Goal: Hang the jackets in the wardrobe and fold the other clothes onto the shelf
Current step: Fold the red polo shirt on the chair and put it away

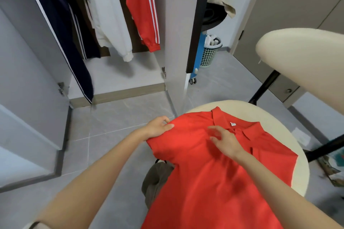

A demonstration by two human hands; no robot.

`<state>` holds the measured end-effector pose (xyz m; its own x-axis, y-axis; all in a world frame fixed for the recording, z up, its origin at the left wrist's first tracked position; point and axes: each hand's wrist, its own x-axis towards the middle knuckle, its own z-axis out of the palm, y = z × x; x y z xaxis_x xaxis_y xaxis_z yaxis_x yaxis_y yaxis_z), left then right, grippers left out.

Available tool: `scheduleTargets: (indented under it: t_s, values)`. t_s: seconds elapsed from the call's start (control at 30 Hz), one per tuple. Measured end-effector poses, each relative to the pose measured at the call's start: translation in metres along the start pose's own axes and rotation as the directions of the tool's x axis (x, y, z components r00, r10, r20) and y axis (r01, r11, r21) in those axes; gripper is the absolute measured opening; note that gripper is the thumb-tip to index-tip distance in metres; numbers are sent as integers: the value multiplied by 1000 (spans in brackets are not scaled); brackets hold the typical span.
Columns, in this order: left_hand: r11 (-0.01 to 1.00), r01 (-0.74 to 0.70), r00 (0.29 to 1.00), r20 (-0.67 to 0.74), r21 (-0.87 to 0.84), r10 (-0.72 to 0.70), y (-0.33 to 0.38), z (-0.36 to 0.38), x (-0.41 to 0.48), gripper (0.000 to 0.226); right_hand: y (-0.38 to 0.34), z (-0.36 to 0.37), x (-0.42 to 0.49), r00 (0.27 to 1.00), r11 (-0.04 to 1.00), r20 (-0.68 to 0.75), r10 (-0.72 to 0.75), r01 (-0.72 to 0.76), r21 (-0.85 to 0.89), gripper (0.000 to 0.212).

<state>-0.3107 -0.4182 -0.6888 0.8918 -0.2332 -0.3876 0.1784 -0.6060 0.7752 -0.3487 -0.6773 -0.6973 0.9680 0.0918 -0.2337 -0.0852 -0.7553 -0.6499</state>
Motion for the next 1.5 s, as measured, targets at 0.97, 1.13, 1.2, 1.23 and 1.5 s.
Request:
scheduleTargets:
  t_s: [0.97,1.13,1.2,1.23,1.5]
  values:
    - [704,-292,956,182,648,229,54,97,59,47,61,-5,-34,920,896,8,393,-384,224,36]
    - [717,-241,962,62,654,266,49,95,79,30,66,-2,-20,948,934,9,319,-316,165,26]
    - [715,-188,967,-1,673,255,51,89,83,30,65,-3,-16,954,940,8,300,-297,169,15]
    - [701,-166,966,-27,693,255,52,85,85,32,63,-4,-15,958,944,-3,287,-282,171,13]
    - [666,-106,948,-128,738,292,62,65,78,31,43,5,-12,946,960,-211,245,-206,192,28]
